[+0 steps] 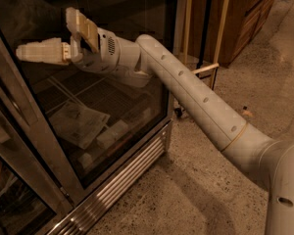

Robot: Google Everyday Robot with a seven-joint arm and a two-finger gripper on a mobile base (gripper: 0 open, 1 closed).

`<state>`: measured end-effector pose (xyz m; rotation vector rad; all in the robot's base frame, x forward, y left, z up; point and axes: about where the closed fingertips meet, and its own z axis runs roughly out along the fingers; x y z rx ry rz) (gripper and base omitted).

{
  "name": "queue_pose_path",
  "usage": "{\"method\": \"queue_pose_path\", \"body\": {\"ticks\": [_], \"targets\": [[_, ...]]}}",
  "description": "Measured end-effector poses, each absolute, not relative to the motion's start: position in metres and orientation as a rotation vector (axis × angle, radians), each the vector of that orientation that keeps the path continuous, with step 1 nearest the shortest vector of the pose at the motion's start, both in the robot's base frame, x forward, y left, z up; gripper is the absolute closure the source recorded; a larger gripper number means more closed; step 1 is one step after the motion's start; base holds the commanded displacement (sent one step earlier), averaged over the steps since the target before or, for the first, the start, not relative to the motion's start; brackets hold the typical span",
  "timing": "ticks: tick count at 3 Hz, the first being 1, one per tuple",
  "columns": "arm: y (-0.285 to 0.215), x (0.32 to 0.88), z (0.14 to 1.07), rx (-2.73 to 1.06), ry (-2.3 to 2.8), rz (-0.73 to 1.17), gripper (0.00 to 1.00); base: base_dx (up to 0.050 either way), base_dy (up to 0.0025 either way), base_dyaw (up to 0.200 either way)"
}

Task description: Pick orange can from top drawer and place on counter

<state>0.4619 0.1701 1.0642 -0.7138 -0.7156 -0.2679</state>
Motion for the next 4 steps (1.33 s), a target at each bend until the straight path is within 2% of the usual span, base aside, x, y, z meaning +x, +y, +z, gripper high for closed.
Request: {"method": "queue_pose_path", "body": {"ticks": [2, 4], "targets": [[0.174, 0.465, 1.069, -0.736, -0.746, -0.240, 0.00, 0.000, 0.00000, 0.000], [0.208, 0.452, 1.063, -0.679, -0.790, -0.151, 0.00, 0.000, 0.00000, 0.000]]}}
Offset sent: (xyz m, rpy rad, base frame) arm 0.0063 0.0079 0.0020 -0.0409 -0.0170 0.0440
